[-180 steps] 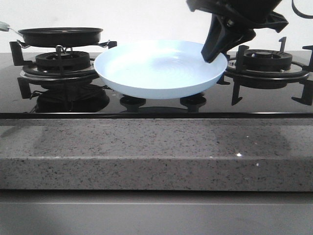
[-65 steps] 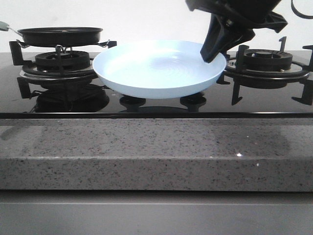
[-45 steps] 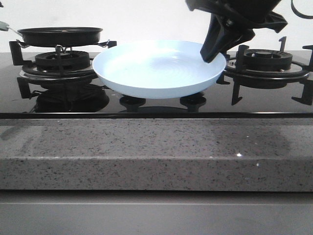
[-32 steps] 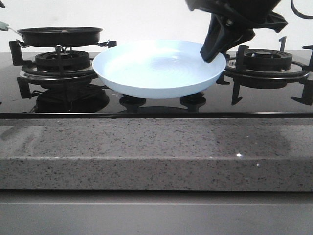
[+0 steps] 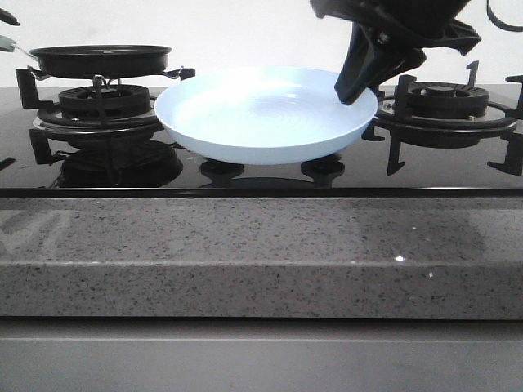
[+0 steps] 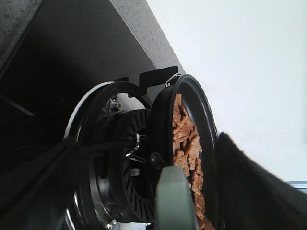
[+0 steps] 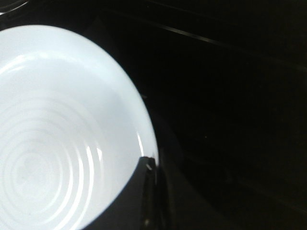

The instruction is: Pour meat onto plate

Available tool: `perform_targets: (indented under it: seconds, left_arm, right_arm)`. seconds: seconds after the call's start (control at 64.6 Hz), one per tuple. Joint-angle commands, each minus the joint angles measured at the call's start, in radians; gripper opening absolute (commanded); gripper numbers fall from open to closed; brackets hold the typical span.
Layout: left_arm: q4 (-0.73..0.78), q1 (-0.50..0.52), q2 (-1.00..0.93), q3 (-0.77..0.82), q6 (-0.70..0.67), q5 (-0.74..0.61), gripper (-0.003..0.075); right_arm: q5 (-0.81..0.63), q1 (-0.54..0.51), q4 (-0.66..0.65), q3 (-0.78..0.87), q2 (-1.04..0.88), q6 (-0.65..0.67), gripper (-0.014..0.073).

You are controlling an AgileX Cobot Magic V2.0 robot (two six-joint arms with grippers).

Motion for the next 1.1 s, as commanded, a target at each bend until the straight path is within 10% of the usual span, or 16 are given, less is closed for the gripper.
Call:
perform_targets:
  seconds: [0.0, 0.681, 1.084]
  left_arm:
    - [-0.088, -0.005, -0.05, -0.033, 0.009, 0.041, 0.0442]
    - [-0.155, -0.003, -0.063, -0.033, 0.013, 0.119, -0.0022]
    - [-0.134, -0.018, -0.219, -0.033, 0.088, 0.199, -0.002]
  right_arm:
    - [-0.039, -0.002, 0.002, -0.021, -0.047, -0.013, -0.0113]
    - [-0.039, -0.002, 0.002, -0.021, -0.047, -0.013, -0.0113]
    - [-0.039, -0.002, 0.002, -0.021, -0.047, -0.013, -0.0113]
